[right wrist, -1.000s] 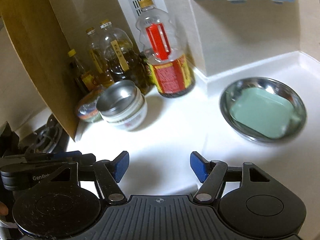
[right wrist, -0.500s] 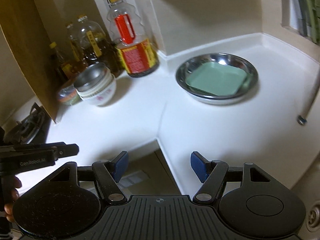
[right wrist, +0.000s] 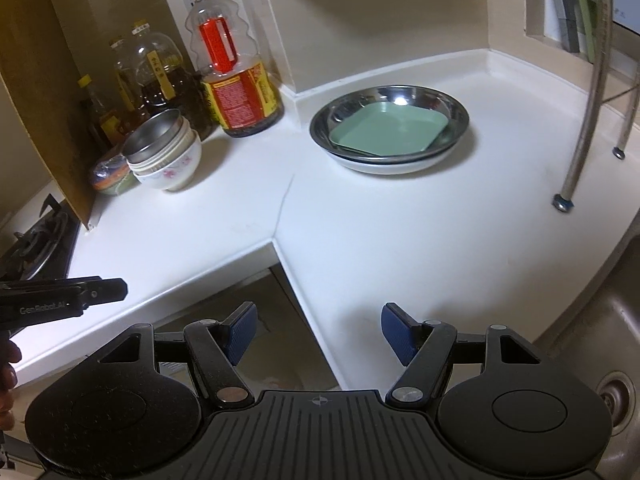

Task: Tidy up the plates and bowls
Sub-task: 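Move both grippers back toward the rim of the bowl stack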

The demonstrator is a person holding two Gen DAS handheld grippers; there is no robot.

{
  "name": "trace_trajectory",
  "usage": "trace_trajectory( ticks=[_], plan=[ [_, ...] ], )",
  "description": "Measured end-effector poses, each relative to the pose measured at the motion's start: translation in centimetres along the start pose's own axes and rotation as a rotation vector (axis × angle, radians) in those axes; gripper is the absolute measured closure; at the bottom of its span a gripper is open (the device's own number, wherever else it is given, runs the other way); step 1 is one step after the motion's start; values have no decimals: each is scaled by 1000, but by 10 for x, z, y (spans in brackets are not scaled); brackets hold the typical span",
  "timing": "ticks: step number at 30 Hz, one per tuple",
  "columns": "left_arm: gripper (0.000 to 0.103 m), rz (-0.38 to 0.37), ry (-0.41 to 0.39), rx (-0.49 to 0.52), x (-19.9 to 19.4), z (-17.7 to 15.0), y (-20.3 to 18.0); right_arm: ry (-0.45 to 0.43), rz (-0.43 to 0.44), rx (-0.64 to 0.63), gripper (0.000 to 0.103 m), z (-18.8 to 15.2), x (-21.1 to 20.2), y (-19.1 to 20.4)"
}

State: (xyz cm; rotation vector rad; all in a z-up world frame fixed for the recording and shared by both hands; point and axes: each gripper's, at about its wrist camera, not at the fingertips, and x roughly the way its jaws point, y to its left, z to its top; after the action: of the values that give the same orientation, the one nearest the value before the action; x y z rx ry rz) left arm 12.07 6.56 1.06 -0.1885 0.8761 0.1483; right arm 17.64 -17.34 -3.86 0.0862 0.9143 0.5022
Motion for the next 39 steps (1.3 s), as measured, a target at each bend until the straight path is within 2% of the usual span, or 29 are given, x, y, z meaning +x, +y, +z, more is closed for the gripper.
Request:
trace_trajectory(
  ticks=[11,24,32,39],
  plan=[
    [69,17,19,-17,4,-7,0,5,-2,6,34,-2,0,-4],
    [69,45,14,-49,8,0,11,17,24,-13,34,9,14,2],
    [69,87,-4,-95,17,17,40,37,53,-43,34,29,41,16],
    [66,127,-28,-133,30,45,74,41,82,-88,34,65,81,43]
  ],
)
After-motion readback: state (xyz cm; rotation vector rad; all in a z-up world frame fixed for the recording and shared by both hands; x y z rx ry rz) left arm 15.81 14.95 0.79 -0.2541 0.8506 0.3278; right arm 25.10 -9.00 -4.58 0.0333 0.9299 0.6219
